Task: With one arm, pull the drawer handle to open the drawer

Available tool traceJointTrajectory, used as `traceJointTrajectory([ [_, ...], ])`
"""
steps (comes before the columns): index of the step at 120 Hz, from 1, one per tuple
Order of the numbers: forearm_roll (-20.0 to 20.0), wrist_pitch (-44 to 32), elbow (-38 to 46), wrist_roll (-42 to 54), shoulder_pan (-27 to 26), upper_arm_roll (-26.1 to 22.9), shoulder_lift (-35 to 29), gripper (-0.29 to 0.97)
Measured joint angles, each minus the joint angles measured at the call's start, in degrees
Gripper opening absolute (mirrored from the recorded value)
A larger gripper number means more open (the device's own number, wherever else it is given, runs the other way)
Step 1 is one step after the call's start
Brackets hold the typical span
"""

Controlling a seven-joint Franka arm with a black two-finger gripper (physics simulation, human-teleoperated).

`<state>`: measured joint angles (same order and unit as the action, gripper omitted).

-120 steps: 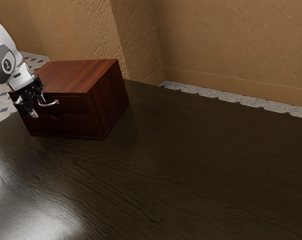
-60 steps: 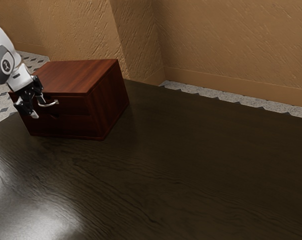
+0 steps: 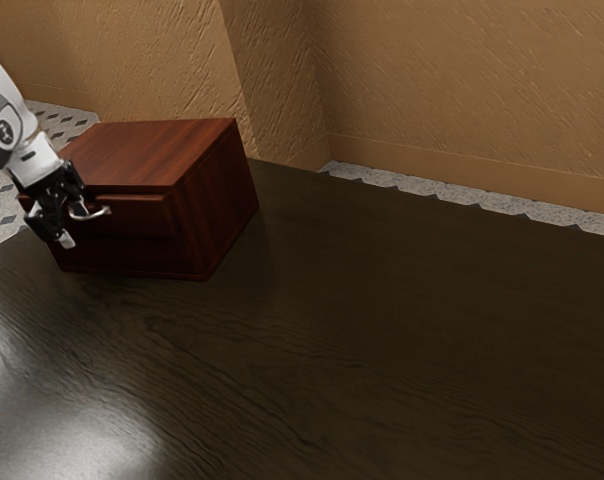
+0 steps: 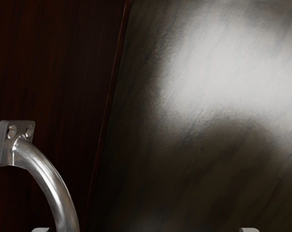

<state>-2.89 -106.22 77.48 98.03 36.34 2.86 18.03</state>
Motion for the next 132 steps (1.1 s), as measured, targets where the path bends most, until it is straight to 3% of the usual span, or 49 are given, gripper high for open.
traceJointTrajectory([
  [132, 1.70, -4.52, 24.44, -2.22, 1.74, -0.13, -19.05, 0.40],
])
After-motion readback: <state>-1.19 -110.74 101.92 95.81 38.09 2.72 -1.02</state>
